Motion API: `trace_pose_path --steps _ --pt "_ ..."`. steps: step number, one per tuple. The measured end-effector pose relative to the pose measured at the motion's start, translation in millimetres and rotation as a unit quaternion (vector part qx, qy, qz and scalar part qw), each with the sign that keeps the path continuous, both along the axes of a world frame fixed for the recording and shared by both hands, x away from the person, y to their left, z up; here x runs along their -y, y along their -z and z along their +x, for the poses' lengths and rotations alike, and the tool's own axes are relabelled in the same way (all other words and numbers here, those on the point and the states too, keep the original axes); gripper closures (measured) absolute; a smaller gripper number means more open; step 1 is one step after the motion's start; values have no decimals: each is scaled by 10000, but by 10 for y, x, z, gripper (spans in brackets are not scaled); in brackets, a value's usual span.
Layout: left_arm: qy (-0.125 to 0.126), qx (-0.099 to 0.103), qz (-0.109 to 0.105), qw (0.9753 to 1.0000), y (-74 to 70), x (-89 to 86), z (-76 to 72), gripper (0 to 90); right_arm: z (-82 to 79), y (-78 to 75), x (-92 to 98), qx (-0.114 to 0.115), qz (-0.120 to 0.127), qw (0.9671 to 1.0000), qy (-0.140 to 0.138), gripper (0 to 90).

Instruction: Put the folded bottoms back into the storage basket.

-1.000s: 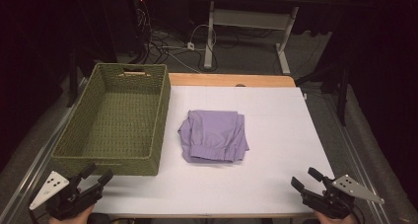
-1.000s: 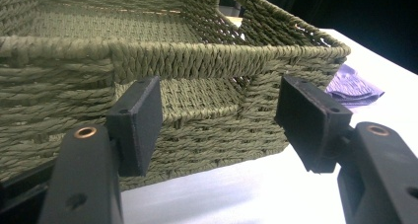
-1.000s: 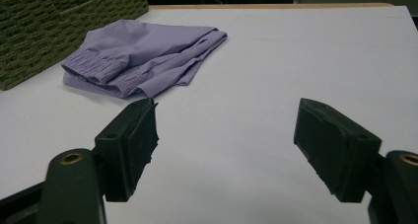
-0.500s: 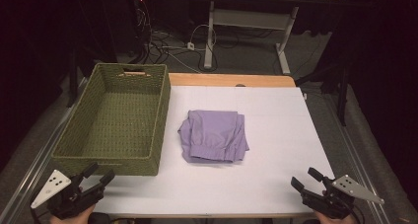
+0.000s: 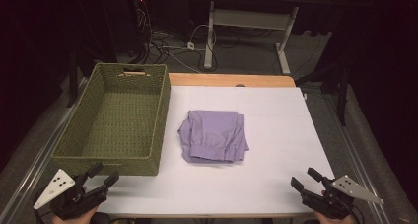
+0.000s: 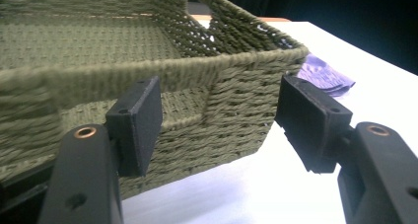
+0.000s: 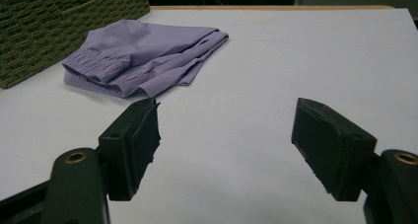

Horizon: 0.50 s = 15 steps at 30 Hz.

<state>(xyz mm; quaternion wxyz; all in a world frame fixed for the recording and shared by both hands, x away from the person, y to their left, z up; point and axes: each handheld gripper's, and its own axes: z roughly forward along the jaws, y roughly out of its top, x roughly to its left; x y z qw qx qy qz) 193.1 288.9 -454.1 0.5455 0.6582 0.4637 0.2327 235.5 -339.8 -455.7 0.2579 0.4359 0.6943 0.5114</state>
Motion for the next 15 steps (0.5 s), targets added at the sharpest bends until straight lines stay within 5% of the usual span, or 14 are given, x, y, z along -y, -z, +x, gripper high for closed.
trace_pose_path --steps 15 --pt "351 52 -51 9994 -155 140 -6 332 11 0 -8 7 -29 10000 -65 267"
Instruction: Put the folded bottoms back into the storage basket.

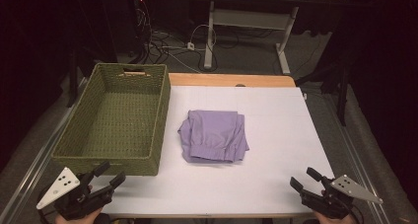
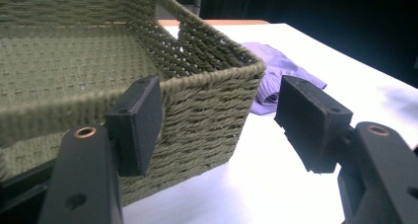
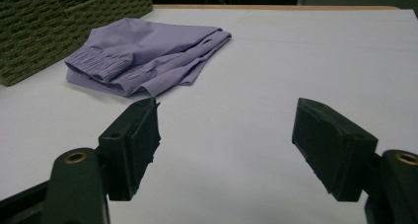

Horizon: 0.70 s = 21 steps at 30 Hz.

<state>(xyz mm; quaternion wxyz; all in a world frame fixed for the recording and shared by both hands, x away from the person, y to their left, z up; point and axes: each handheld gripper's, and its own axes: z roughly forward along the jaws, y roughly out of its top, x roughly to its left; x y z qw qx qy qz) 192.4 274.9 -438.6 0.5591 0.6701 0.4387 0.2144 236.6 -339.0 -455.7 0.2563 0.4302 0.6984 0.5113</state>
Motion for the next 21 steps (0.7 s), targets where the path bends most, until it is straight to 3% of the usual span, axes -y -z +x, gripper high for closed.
trace_pose_path --steps 11,21 --pt "221 92 170 9996 -94 141 58 333 -2 -1 -13 12 -23 10000 -45 267" --pt "439 145 179 9988 -172 257 130 335 0 -2 -17 14 -28 10000 -56 267"
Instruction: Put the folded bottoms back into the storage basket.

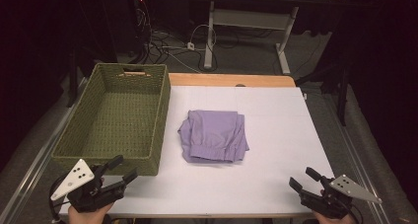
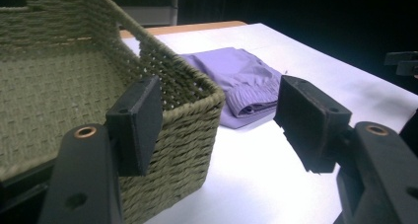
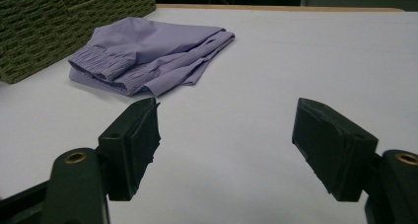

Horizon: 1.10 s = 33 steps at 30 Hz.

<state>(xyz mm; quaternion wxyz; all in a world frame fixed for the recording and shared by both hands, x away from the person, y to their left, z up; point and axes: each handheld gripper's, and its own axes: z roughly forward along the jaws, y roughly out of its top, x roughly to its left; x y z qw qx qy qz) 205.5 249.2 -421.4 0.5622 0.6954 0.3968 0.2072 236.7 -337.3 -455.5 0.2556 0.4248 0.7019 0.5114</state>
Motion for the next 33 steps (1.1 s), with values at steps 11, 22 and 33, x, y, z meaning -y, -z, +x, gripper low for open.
trace_pose_path --steps 11,22,33 --pt "198 3 20 9998 -65 117 74 337 3 0 -2 -6 8 10000 -11 266" --pt "359 7 72 9993 -106 221 145 337 2 0 -4 14 7 10000 -11 264" --pt "541 -104 124 9984 -144 348 285 336 36 9 1 -19 16 10000 -22 258"
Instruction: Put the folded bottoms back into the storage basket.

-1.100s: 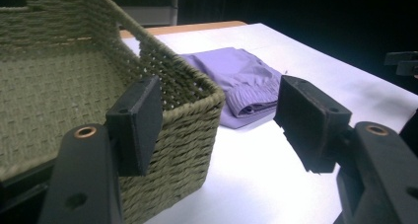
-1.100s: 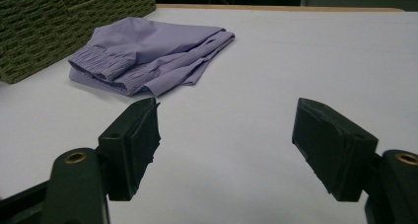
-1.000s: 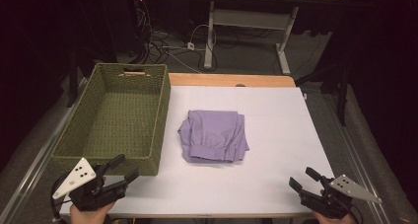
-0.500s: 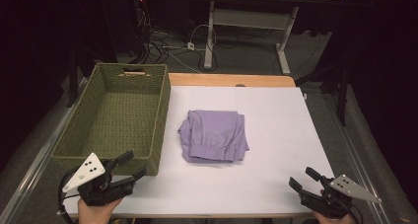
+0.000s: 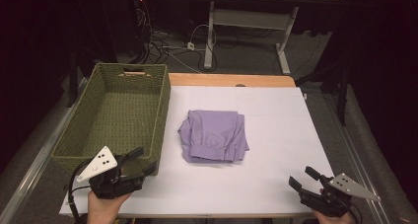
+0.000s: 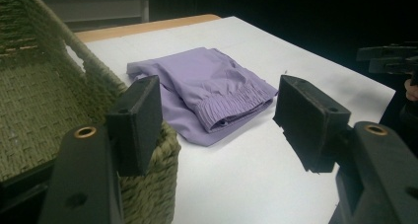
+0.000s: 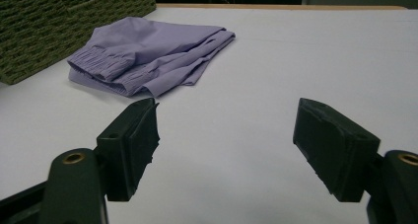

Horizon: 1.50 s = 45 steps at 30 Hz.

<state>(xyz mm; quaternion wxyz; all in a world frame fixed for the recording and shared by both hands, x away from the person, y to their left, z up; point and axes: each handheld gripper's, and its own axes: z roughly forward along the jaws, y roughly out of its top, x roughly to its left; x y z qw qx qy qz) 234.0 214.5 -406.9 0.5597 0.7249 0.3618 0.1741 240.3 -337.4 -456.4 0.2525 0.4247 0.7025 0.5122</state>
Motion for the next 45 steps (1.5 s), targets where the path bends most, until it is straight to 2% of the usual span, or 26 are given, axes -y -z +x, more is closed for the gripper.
trace_pose_path --steps 8,16,28,45 --pt "147 -12 -87 9999 -40 102 84 337 7 0 -12 -10 -36 10000 -25 251" --pt "222 -11 -44 9997 -65 192 150 336 13 -2 -16 -21 -40 10000 -40 251" --pt "454 45 64 9989 -130 435 203 334 9 -4 -27 21 -65 9999 -81 250" --pt "709 36 78 9974 -165 746 342 333 13 -2 -25 8 -72 9999 -95 250"
